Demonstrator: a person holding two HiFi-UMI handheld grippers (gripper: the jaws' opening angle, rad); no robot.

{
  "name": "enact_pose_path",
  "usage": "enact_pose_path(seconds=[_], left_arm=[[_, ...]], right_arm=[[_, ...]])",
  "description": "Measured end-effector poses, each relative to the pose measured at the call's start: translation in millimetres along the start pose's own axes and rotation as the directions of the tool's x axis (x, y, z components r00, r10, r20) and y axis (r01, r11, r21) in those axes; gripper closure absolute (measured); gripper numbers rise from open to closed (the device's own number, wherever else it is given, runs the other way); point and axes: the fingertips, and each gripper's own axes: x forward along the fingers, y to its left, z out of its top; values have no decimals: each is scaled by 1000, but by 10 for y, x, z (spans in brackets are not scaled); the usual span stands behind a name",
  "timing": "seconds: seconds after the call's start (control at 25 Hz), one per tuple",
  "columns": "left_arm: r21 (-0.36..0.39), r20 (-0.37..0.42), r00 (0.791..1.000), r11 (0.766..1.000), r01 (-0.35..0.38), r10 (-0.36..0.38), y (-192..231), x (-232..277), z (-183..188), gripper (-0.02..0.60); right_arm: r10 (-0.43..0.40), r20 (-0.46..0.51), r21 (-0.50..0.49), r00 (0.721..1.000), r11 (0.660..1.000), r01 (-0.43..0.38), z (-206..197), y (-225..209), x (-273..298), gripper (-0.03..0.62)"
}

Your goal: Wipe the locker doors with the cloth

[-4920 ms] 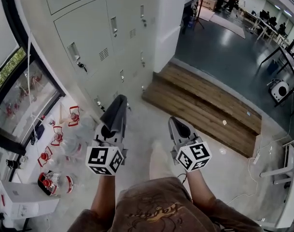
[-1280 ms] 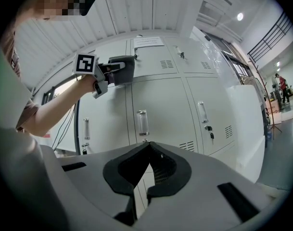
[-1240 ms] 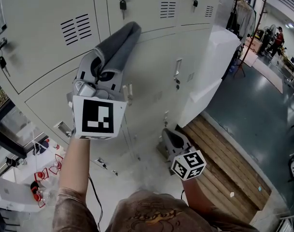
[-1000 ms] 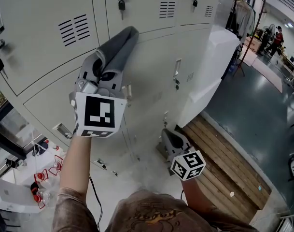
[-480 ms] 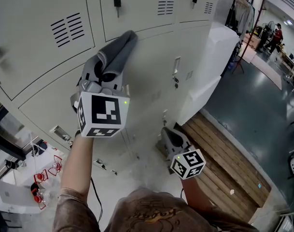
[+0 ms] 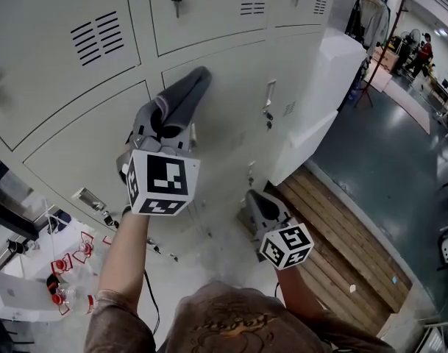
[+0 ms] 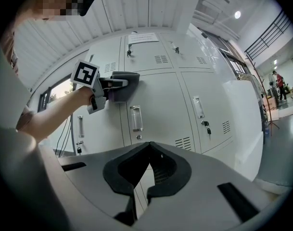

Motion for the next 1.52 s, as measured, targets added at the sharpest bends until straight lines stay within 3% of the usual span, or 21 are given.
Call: enact_pose_path(seconds=[0.68, 1.0, 1.24, 1.52], left_arm=[[-101, -125, 987, 991, 92, -105, -631, 90, -777, 543], [-175, -205, 960, 972, 157, -192, -989, 82, -1282, 543], [-184, -249, 951, 973, 141, -185, -1176, 64, -1523, 543], [-222, -309, 926, 963, 150, -216, -1447, 18, -1949, 543]], right_arm=[[-18, -36, 1, 999, 1000, 18, -119, -79, -59, 597], [-29, -46, 1, 999, 1000, 29, -156, -127, -64, 597], [-27, -52, -2, 998, 1000, 27, -176, -126, -37, 597], [-36, -58, -4, 998, 999, 36, -188, -171, -25, 597]])
